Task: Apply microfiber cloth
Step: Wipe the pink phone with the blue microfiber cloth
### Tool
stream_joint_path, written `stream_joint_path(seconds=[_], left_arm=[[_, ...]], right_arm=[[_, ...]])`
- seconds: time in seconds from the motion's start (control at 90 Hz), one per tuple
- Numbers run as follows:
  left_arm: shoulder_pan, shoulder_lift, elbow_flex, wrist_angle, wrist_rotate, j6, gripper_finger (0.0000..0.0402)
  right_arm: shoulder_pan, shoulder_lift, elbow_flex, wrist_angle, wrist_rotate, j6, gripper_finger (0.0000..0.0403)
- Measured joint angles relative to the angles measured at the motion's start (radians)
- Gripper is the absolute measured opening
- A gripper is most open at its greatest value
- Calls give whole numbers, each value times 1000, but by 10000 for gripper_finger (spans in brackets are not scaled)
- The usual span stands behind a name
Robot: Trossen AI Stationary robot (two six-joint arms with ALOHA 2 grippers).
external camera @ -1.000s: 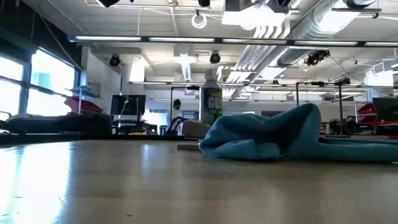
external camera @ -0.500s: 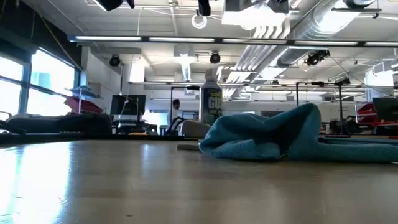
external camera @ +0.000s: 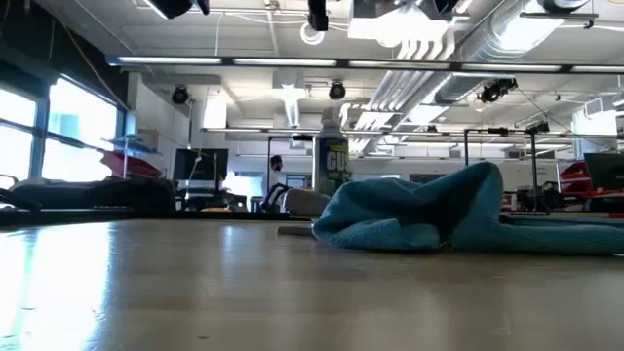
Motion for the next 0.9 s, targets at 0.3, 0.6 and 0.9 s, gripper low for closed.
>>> stream_joint_path(seconds=[0.3, 0.6, 0.9], left_arm=[[32, -31, 2, -243, -105, -90, 5], [81, -120, -26, -583, -54, -358, 4], [55, -135, -207, -398, -58, -496, 8]], right_arm=[[2, 76, -4, -301, 17, 161, 94], [4, 316, -4, -210, 136, 139, 94], [-21, 540, -4, -106, 165, 165, 94]])
